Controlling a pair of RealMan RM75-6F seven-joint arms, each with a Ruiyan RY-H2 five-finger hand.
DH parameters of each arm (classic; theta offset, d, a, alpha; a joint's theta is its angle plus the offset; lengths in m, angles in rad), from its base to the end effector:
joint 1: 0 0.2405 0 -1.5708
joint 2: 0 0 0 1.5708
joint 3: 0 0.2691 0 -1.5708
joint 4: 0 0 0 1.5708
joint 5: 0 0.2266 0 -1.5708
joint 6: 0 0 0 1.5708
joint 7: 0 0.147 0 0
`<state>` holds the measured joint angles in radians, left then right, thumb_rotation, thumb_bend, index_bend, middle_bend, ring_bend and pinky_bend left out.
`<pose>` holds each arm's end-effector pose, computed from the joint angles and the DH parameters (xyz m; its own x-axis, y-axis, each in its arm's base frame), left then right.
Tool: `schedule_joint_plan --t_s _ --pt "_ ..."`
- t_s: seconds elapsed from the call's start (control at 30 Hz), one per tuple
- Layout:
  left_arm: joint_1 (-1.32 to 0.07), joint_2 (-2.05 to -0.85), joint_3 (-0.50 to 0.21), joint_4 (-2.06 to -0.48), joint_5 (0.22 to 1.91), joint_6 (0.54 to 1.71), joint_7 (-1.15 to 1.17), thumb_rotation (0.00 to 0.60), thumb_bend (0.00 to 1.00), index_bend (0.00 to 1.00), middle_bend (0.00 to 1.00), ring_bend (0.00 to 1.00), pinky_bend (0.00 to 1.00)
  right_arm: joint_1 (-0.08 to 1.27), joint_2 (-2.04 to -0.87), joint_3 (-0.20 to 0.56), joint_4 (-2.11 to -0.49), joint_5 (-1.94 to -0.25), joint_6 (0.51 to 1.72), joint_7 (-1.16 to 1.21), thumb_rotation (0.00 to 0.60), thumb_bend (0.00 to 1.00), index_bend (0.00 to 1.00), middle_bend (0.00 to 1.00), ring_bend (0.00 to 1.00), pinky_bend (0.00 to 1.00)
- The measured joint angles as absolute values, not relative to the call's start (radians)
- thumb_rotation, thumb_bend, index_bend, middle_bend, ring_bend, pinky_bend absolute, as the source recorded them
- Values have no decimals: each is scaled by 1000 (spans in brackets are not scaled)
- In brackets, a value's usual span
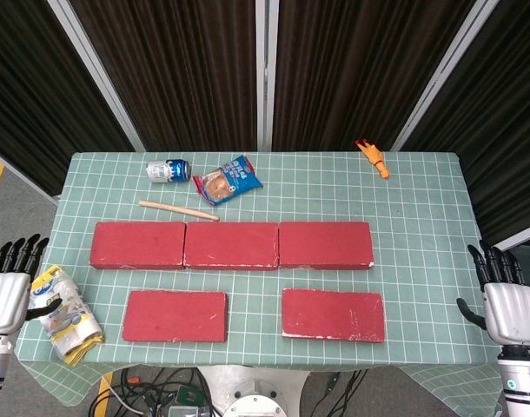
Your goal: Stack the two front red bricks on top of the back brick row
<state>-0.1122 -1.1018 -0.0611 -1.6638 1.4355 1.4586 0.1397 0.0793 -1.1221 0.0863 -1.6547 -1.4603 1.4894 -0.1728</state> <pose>-0.3234 0.1968 0.1516 0.4831 0.0139 0.8755 0.8752 0.0229 -0.4833 -0.3226 -0.1918 0.1523 0.5032 0.0273 0.8637 -0.8640 0.0337 0.5023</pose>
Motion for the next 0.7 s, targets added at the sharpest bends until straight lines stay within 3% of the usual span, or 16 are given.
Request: schedule_joint_plan --t_s 0.37,0.7 --pt "-122 -1087 -52 -1693 1464 1444 114 600 61 51 33 0 17 76 -1109 94 -1677 -1457 1500 -177 600 167 0 0 0 0" --pt "-136 -1051 14 -1808 1550 1380 108 600 53 51 30 0 16 78 -1085 89 -1657 -1474 1496 -142 600 167 0 0 0 0"
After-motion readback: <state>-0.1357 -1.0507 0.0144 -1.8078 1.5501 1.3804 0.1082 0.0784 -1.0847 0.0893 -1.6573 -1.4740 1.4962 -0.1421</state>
